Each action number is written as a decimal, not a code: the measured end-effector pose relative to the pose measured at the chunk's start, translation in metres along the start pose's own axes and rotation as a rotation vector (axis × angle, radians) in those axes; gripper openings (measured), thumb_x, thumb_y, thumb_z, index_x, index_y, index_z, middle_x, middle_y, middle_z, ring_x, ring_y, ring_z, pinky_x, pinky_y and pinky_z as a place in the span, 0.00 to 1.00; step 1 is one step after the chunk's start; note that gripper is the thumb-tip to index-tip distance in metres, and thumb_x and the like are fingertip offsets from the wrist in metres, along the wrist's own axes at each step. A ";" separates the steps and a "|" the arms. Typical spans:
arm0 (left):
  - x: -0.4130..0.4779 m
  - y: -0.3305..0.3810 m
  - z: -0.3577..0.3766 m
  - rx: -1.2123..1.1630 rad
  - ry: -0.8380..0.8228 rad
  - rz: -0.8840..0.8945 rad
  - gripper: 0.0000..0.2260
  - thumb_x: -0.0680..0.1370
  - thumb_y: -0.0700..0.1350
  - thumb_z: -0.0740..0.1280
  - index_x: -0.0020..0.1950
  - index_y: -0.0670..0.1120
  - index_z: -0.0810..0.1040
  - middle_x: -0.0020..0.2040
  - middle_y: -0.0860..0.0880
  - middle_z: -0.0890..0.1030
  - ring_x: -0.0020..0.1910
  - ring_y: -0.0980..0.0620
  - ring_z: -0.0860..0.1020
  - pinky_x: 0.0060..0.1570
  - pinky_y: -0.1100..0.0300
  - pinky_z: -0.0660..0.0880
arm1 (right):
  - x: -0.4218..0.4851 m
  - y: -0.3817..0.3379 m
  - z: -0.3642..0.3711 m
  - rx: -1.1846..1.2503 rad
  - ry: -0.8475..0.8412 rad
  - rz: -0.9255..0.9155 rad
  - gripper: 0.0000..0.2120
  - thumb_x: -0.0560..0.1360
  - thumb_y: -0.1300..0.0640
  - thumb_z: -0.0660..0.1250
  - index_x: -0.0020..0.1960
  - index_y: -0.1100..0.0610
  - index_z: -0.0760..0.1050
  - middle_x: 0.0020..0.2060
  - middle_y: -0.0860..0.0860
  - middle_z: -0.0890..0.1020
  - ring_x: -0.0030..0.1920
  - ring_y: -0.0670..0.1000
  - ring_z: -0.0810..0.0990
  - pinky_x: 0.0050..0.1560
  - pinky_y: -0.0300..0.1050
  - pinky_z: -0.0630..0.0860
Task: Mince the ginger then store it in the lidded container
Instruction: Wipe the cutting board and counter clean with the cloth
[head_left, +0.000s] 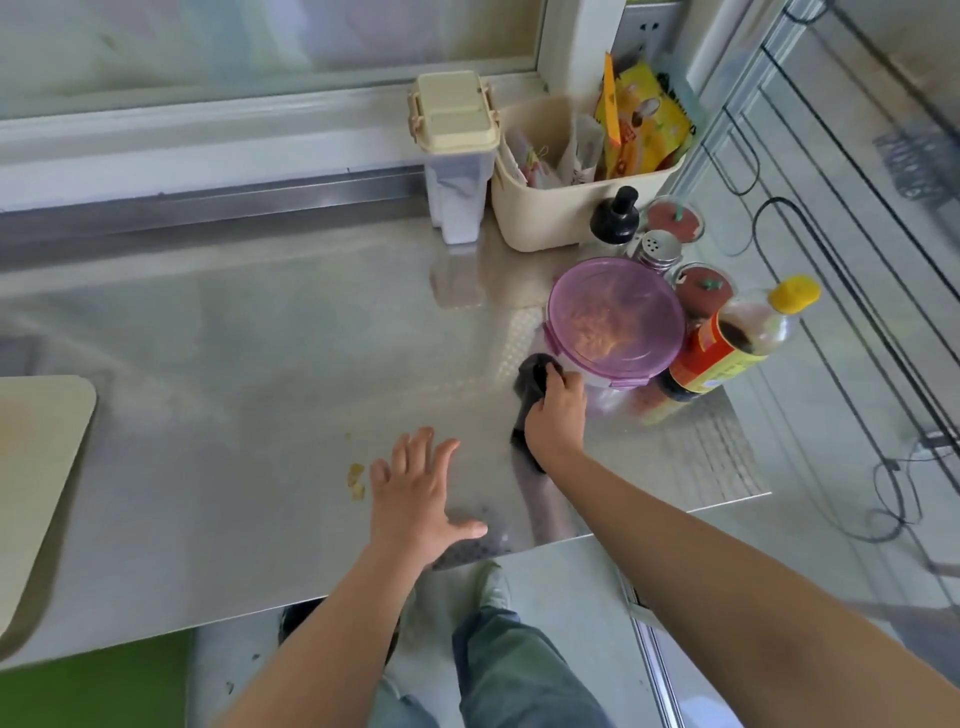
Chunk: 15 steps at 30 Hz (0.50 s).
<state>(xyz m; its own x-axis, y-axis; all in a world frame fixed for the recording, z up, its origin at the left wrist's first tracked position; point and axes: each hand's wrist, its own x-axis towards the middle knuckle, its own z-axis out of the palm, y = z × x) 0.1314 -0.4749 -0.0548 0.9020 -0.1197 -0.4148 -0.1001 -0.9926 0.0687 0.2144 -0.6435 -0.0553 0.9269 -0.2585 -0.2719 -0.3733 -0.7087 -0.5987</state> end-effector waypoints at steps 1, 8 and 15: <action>0.000 0.000 0.000 -0.003 0.001 0.000 0.46 0.65 0.74 0.64 0.75 0.55 0.50 0.77 0.48 0.48 0.75 0.42 0.50 0.67 0.46 0.56 | 0.002 -0.001 0.003 -0.010 -0.014 -0.027 0.26 0.77 0.70 0.55 0.75 0.62 0.62 0.68 0.59 0.65 0.67 0.60 0.63 0.70 0.50 0.61; 0.000 0.000 -0.003 -0.002 -0.020 -0.001 0.46 0.66 0.74 0.63 0.75 0.55 0.48 0.77 0.49 0.46 0.76 0.43 0.48 0.68 0.46 0.55 | 0.004 0.000 -0.001 -0.018 -0.054 -0.212 0.25 0.74 0.72 0.56 0.70 0.61 0.71 0.62 0.58 0.71 0.63 0.58 0.68 0.65 0.46 0.65; -0.002 0.000 -0.005 0.008 -0.026 0.004 0.47 0.67 0.74 0.62 0.76 0.53 0.47 0.78 0.48 0.46 0.76 0.44 0.48 0.69 0.46 0.55 | -0.005 -0.003 0.001 -0.022 -0.287 -0.327 0.25 0.70 0.74 0.56 0.61 0.60 0.79 0.57 0.58 0.78 0.59 0.59 0.73 0.59 0.38 0.65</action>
<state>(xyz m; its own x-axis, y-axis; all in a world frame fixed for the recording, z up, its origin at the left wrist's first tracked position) 0.1315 -0.4748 -0.0496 0.8905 -0.1242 -0.4377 -0.1074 -0.9922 0.0630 0.2105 -0.6398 -0.0526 0.9469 0.1729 -0.2711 -0.0581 -0.7374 -0.6729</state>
